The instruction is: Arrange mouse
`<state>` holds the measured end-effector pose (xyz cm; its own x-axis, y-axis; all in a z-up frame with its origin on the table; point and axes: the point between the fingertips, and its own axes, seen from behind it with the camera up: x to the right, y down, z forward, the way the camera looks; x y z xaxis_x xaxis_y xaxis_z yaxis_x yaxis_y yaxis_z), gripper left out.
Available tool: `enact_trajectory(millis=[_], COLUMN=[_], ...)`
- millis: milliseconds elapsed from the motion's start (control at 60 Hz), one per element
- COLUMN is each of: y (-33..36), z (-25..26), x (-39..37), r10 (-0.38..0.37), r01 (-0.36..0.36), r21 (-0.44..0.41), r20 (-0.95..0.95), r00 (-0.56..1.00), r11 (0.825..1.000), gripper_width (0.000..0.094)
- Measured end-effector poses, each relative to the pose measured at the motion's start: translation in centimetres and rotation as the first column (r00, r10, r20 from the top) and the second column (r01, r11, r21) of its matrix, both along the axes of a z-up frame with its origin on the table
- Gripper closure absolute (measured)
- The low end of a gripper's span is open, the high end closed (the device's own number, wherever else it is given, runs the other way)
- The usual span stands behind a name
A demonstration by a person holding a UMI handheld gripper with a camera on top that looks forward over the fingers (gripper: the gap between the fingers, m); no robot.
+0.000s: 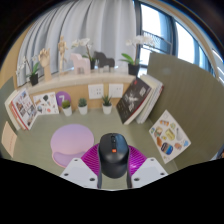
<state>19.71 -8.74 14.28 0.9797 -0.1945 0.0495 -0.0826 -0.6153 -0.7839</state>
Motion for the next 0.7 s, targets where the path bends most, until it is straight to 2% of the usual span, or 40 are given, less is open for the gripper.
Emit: enact_trajectory(millis=[167,233,300,400,533,700], y=[6.3,9.0,11.6,15.0,17.4,17.0], z=[11.5,13.4,13.2,9.5,0.5,-10.1], x=[-2.6,-4.6,-7.1,-10.4,-14.4,-16.2], r10=[0.011,0.036,0.070,0.125,0.198,0.221], r01=[-0.018,-0.045,-0.078,-0.129,-0.198,-0.225], r21=[0.165,0.203,0.207,0.162,0.047,-0.112], r20=[0.044,0.046,0.046,0.030,-0.005,-0.045], r00=[0.999,0.998,0.996,0.992,0.980,0.974], r11=[0.986,0.978,0.975,0.978,0.979,0.968], gripper_width=[0.0602,0.0600,0.0600,0.0599,0.0600,0.0600])
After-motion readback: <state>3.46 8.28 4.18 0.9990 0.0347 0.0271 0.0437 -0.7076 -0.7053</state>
